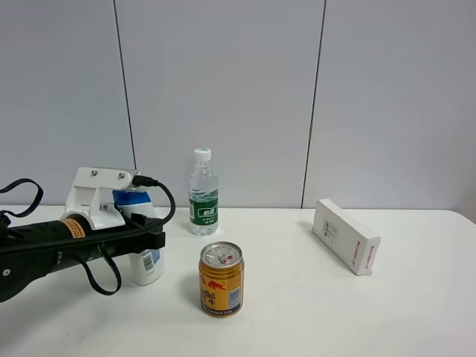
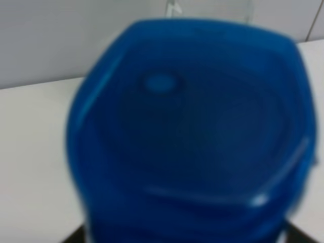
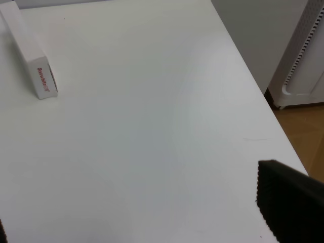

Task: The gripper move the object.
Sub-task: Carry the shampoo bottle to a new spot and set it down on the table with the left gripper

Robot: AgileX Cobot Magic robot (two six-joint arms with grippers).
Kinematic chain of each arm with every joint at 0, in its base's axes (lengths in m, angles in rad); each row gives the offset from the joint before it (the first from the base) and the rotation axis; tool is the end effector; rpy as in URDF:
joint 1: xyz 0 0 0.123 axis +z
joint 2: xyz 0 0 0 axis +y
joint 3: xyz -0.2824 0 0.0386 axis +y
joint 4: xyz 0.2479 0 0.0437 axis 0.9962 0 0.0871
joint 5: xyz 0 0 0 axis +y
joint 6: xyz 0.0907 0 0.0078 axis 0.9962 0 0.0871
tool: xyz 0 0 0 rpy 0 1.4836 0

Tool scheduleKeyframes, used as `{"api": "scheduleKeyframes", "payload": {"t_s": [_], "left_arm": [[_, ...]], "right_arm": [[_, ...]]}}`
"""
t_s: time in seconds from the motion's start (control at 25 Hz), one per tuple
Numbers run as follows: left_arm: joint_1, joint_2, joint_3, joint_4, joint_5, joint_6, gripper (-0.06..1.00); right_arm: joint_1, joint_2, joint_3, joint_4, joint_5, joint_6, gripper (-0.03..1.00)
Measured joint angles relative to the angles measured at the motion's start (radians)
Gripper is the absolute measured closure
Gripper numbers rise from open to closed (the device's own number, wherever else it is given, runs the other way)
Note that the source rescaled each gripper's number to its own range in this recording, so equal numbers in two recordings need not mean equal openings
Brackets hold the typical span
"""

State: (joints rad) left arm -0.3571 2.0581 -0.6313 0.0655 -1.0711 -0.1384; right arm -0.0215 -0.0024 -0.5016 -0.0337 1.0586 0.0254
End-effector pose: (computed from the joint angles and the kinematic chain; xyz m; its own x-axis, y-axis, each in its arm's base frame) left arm 0.3099 -0.1212 0.0911 -0.2907 -0.0053 -0.9568 0.3719 0.9207 -0.1181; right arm -0.0054 -0.0026 0.2778 -0.4498 0.0185 -0.8929 0.0517 0.9986 -0.0053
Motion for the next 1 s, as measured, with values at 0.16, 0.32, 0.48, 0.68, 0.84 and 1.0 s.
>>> {"api": "scheduleKeyframes", "payload": {"t_s": [0.16, 0.32, 0.48, 0.68, 0.84, 1.0], "left_arm": [[0.0, 0.01, 0.0, 0.008, 0.02, -0.015, 0.08], [0.0, 0.01, 0.0, 0.044, 0.023, -0.046, -0.05], [0.0, 0.009, 0.0, 0.053, 0.027, -0.055, -0.06], [0.0, -0.018, 0.0, 0.053, 0.035, -0.055, -0.06], [0.0, -0.076, 0.001, 0.051, 0.076, -0.055, -0.06], [0.0, -0.136, 0.002, 0.051, 0.139, -0.055, -0.06]], "right_arm": [[0.0, 0.0, 0.0, 0.0, 0.0, 0.0, -0.03], [0.0, 0.0, 0.0, 0.0, 0.0, 0.0, -0.03], [0.0, 0.0, 0.0, 0.0, 0.0, 0.0, -0.03], [0.0, 0.0, 0.0, 0.0, 0.0, 0.0, -0.03], [0.0, 0.0, 0.0, 0.0, 0.0, 0.0, -0.03], [0.0, 0.0, 0.0, 0.0, 0.0, 0.0, -0.03]]}}
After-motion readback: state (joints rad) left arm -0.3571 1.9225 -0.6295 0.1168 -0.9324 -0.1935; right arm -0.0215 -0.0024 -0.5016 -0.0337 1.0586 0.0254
